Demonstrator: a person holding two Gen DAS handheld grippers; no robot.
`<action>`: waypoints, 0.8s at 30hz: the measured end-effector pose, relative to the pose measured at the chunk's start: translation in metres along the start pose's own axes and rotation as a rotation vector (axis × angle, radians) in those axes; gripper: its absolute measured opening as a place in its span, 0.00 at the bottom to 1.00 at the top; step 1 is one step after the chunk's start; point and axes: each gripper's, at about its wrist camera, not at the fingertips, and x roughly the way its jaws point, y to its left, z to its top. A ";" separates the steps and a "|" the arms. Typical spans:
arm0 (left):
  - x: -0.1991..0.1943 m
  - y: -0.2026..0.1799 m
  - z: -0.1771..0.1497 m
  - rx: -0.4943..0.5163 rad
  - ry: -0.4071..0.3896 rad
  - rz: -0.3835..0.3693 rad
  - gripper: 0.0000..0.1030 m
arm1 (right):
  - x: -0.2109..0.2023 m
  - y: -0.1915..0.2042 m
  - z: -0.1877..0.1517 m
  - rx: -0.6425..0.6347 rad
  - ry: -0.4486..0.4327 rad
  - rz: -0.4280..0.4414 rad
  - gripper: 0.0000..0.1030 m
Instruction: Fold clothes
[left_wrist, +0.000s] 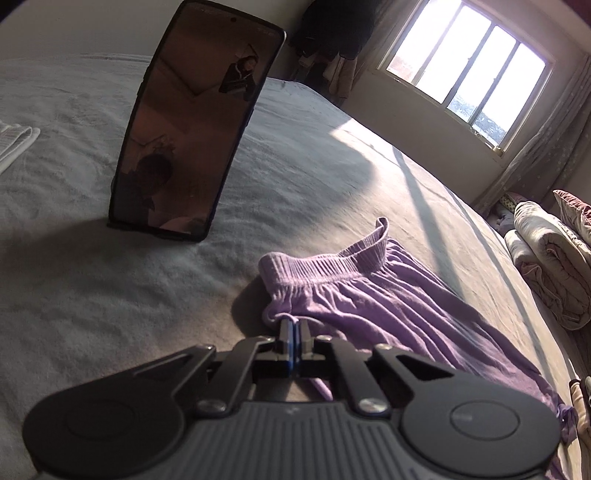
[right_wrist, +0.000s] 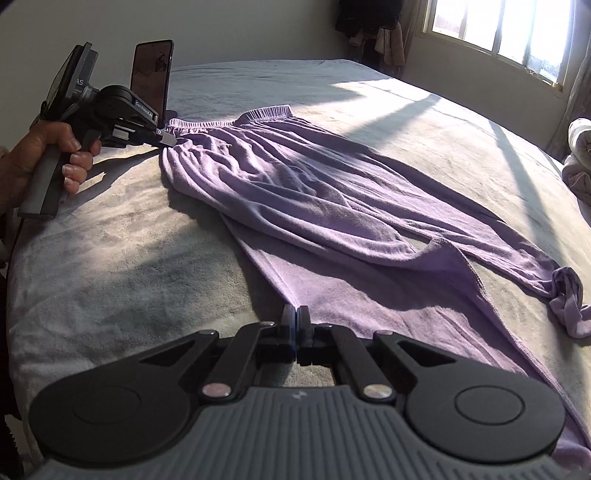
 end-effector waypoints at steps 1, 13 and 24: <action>-0.001 -0.001 0.000 0.006 -0.004 0.009 0.01 | -0.005 -0.002 0.000 0.007 -0.004 0.013 0.00; -0.021 0.001 0.002 0.040 0.000 0.044 0.01 | -0.057 0.009 -0.006 -0.036 0.023 0.227 0.00; -0.035 -0.009 -0.007 0.109 0.035 -0.006 0.11 | -0.051 0.001 -0.019 0.009 0.058 0.087 0.19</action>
